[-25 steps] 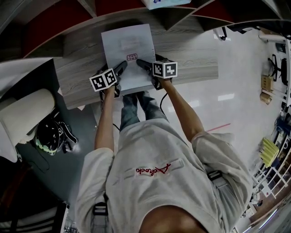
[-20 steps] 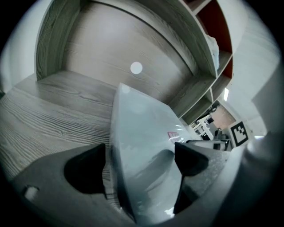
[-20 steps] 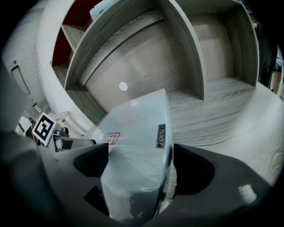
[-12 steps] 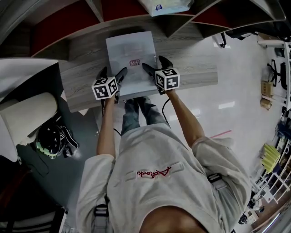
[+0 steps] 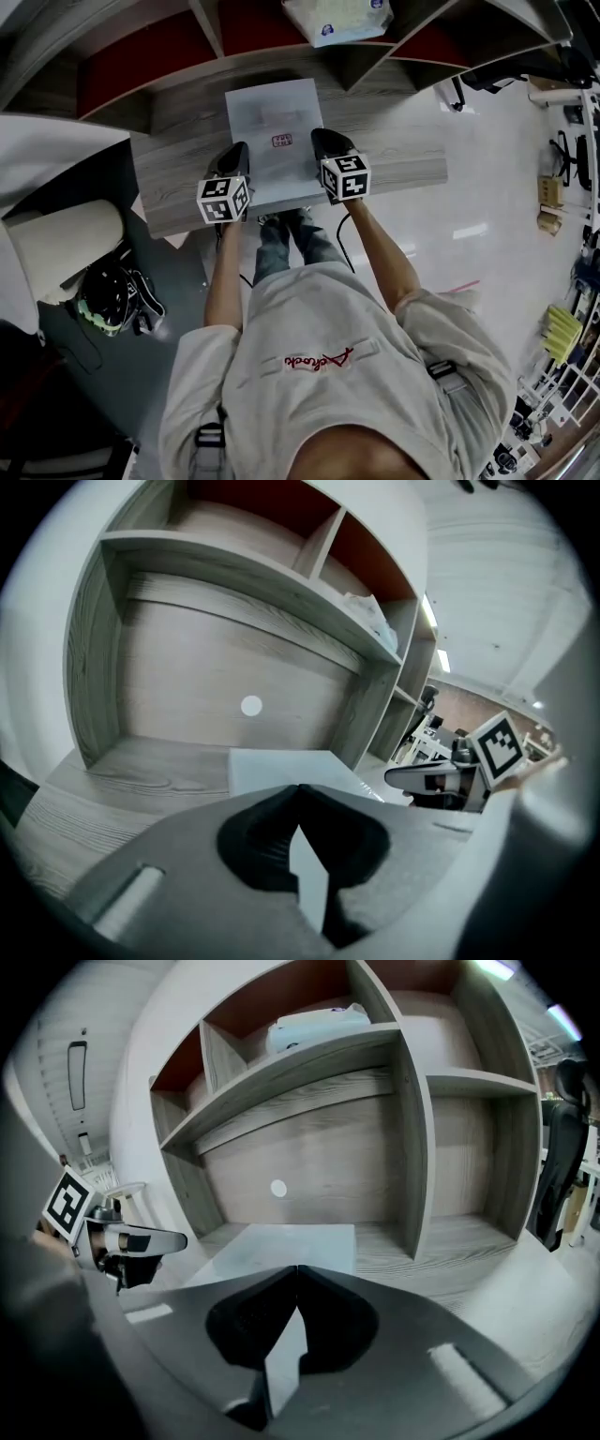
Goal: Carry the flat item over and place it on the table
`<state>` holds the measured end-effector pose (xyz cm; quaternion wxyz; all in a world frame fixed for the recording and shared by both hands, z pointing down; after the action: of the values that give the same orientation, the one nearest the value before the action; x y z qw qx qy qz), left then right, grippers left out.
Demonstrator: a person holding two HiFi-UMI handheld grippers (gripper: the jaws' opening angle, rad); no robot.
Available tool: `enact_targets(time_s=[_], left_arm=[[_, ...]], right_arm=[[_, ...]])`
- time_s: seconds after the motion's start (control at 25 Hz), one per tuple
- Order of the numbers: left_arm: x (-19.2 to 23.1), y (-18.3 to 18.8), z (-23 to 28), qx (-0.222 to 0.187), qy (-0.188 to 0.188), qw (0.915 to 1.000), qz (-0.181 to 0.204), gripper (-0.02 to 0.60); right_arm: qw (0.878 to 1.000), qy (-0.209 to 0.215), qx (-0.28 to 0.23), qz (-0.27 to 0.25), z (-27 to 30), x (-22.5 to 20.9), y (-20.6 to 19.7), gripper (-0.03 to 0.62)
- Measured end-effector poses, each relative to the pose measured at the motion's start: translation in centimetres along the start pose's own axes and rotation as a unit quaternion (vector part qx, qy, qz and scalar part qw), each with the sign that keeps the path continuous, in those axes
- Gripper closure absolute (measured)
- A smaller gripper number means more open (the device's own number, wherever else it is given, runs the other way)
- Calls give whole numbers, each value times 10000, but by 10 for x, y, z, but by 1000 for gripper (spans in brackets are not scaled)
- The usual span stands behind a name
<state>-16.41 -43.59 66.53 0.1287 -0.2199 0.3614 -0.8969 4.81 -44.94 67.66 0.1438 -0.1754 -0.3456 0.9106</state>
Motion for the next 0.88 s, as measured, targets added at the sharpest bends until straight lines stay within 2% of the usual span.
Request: enact_targets(time_s=[0.04,0.2,0.36,0.6,0.88], left_arm=[[-1,3,-1,-30,-19,10000,27,581],[-8,15,-9,-163,-103,9998,78,581],[-24,42,-27,-484,-216,9983,236,581],[-56,81,-57,-979,-415,9927,569,581],[-70,118,-80,-1416,-488,9866,654,583]], right_arm=[[10000,16,-42,-12,-1,2,2,591],[9996,108,-241,-110,-11,14,14,589],[9974,156,-651,-253,-32,29,38,589],[9911,406,-1221,-349,-70,55,73,589],[9812,515,-1767,-586,-105,64,116,589]])
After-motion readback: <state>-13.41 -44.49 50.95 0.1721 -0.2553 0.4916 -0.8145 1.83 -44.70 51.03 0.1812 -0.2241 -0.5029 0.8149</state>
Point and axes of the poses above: the fingertips, and each gripper's own axes: z forward along the fingers, x to its left, y out of its top, the point moved 5 cm from there along -z, backward along the fingers, and after that the axes turned 11 degrees about x, right-handed, at the moved point
